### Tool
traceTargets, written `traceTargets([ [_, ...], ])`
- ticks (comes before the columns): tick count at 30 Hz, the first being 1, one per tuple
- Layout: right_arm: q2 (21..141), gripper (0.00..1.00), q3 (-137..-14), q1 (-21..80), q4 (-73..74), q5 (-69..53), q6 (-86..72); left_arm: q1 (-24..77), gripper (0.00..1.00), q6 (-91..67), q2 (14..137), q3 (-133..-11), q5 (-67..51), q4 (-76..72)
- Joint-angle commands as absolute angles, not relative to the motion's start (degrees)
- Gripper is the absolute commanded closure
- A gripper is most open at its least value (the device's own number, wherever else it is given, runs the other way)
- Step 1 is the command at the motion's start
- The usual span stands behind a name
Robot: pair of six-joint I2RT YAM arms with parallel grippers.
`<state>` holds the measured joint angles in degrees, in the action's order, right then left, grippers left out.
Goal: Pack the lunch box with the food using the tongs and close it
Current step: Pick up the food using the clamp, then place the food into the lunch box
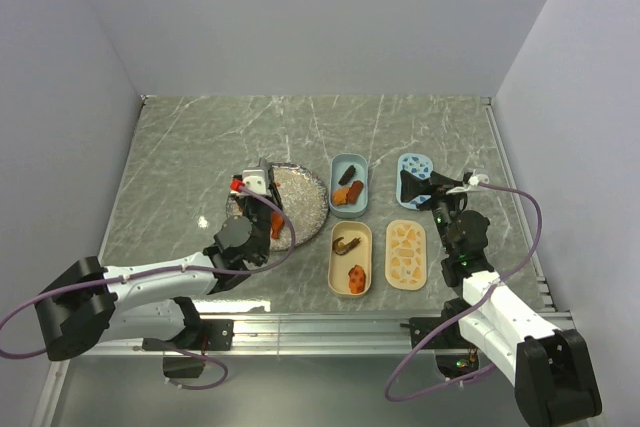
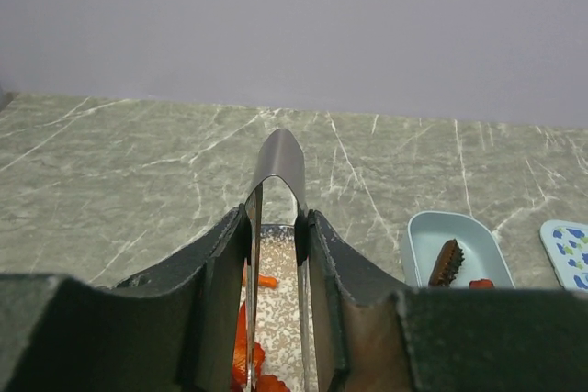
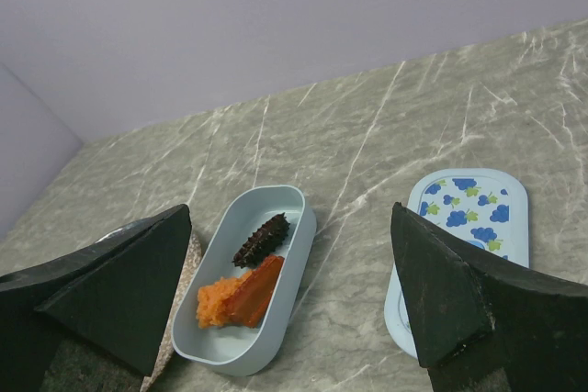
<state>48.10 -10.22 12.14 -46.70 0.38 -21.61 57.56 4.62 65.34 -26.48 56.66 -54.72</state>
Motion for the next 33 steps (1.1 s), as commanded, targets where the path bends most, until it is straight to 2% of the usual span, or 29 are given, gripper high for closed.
traceTargets([
  [1,48.08,0.04,-12.74,12.57,-48.96,0.26,-21.27,57.39,0.82,3.34,63.37,-26.89,54.50,-54.23],
  [8,47.64,0.04,-12.66,12.39,-48.78,0.26,-21.18,57.39,0.89,4.57,61.09,-29.35,50.02,-51.51],
  [24,47.55,0.04,-12.57,12.57,-48.78,0.44,-21.36,62.13,0.89,6.41,61.43,-36.47,40.35,-48.08],
  [33,47.64,0.04,-12.57,12.57,-48.78,0.53,-21.18,67.93,0.89,3.17,61.61,-40.25,27.70,-44.04],
])
